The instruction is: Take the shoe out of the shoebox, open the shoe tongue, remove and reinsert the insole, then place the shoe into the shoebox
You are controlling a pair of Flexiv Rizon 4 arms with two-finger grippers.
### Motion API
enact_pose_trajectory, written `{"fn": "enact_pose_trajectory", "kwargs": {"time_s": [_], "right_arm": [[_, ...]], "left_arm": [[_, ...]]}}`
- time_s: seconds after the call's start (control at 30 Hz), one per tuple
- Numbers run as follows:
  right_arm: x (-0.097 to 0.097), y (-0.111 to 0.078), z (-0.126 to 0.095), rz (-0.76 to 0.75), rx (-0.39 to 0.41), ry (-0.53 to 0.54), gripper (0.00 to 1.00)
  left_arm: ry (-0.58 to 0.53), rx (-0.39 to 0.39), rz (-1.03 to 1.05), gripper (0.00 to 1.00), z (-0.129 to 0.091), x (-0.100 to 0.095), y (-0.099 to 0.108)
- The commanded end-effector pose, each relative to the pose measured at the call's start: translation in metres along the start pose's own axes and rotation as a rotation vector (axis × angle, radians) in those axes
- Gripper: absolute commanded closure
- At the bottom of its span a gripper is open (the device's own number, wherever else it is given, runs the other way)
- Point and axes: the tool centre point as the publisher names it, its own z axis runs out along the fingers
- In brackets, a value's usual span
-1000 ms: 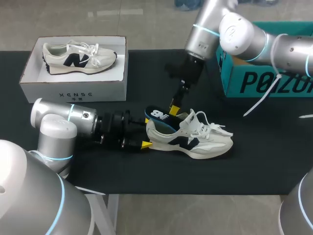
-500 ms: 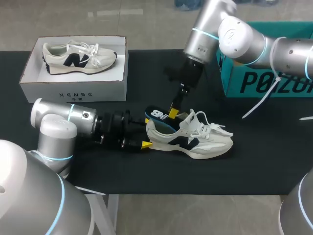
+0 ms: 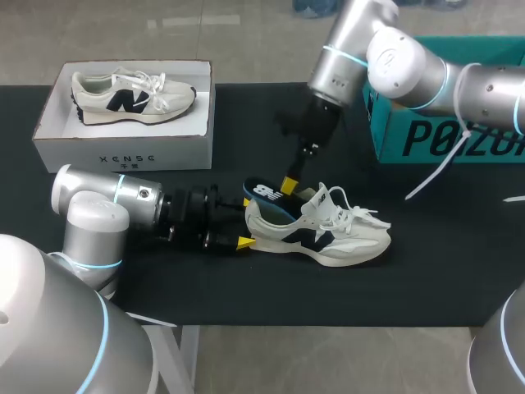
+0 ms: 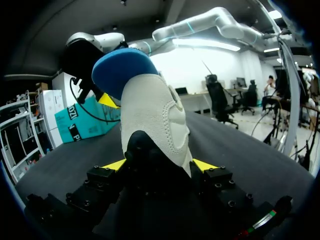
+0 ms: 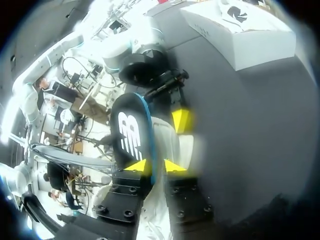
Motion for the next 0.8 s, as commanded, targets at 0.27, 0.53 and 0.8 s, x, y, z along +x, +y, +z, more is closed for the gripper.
{"fn": "enact_pose_trajectory", "kwargs": {"time_s": [0.27,0.53,0.8], "right_arm": [[0.0068,-0.0008,-0.0047,-0.025,-0.054,0.016,1.00],[0.0080,-0.0018,-0.0061,-0.025,-0.059,0.019,0.00],[0.0099,0.0012,-0.0089,-0.033,-0.062,0.032,0.00]], "left_arm": [[-0.001,-0.001,0.001,1.00,0.0013,0.0014,0.0020],[-0.001,-0.001,0.001,1.00,0.0013,0.0014,0.0020],[-0.001,-0.001,0.001,1.00,0.0013,0.0014,0.0020]]}}
